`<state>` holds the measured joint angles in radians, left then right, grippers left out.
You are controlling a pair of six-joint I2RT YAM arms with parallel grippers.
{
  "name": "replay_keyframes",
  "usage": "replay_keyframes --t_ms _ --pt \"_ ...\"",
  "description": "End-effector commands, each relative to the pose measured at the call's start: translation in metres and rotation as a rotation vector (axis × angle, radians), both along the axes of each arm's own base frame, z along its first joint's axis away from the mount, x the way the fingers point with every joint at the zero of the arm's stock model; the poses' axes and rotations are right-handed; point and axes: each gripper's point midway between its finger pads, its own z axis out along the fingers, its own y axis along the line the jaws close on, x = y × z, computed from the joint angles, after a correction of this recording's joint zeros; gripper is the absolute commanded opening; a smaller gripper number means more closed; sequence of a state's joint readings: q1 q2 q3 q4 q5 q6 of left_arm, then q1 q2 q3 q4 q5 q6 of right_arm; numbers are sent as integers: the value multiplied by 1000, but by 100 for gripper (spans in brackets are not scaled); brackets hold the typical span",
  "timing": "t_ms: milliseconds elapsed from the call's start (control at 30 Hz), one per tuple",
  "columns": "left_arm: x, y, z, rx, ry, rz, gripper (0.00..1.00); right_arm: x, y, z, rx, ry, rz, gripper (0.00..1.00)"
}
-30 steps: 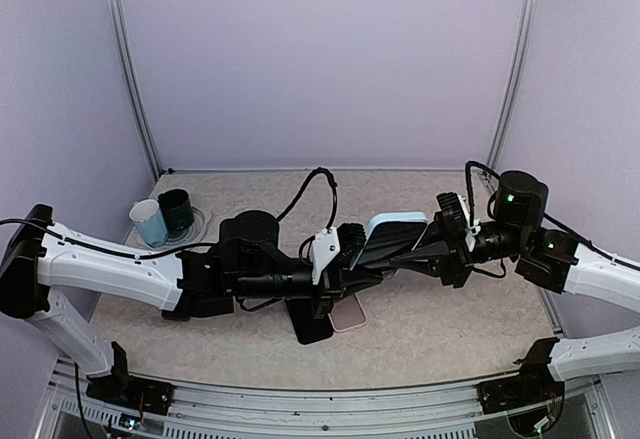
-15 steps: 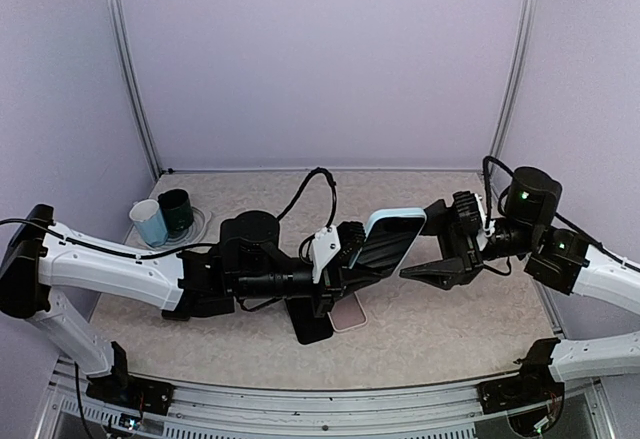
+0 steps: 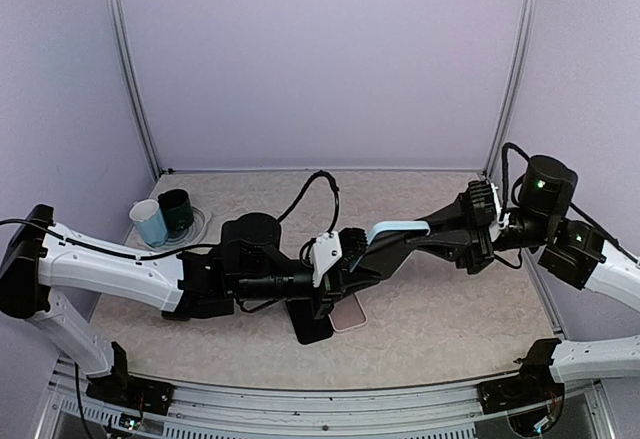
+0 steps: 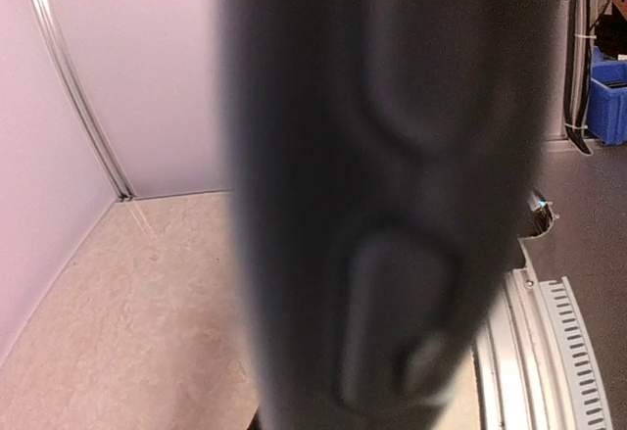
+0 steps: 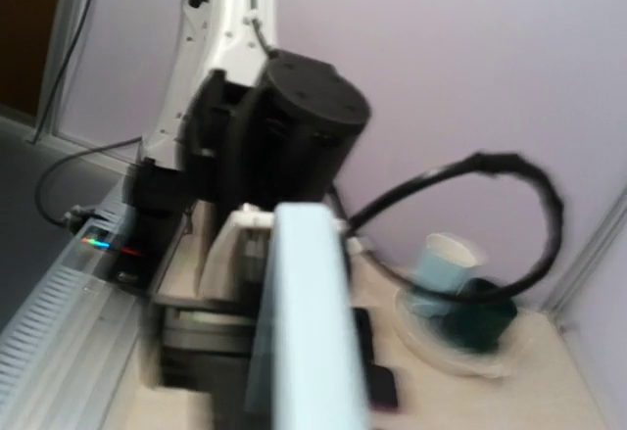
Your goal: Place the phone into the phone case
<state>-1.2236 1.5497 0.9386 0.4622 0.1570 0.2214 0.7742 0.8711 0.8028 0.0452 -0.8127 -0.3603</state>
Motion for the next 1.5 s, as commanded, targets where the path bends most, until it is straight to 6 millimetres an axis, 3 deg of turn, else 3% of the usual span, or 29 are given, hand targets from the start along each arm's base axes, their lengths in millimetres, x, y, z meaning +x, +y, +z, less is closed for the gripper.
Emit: replay_keyframes --t_ms 0,333,367,433,467,567,633,733,967,1167,1300,1367,1467 --pt "1 1 12 -32 -21 17 0 -6 -5 18 19 -81 2 0" --pt "0 -3 10 -27 -46 42 3 -11 -4 8 -8 -60 37 0" --pt "-1 -4 11 -26 -46 41 10 -11 -3 8 -9 -58 39 0" --pt "-2 -6 13 -29 -47 44 43 -11 -2 6 -12 -51 47 0" --pt "-2 -7 15 -30 -51 44 53 -11 -2 4 -15 -46 49 0" --pt "0 -9 21 -24 -53 59 59 -10 -1 3 -21 -40 47 0" --pt "2 -8 23 -18 -58 73 58 -10 -2 2 -20 -41 45 0" --pt "1 -8 24 -17 -58 71 47 -11 -2 1 -19 -41 48 0" --pt "0 -9 28 -29 -55 66 3 -10 -1 -1 -25 -33 49 0" --pt "5 -8 34 -59 -45 102 0 -7 0 -4 -25 -20 40 0" --pt "7 -4 43 -121 -30 123 0 7 3 -12 0 47 -25 59" --pt "-2 -3 48 -152 -23 75 0 10 5 -19 4 78 -34 72" --pt "-13 2 59 -198 -18 23 0 13 9 -28 -11 138 -30 74"
